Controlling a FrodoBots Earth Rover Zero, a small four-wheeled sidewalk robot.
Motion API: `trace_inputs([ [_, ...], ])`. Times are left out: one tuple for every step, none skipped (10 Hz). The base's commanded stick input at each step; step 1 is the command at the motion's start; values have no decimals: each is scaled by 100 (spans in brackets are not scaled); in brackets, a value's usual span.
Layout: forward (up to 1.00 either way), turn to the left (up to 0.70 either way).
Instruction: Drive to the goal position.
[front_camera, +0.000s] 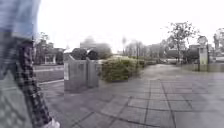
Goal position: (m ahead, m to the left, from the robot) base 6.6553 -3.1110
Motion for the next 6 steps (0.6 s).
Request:
trace_inputs([
  [0, 0],
  [0, 0],
  [0, 0],
  [0, 0],
  [25, -12],
  [56, -28],
])
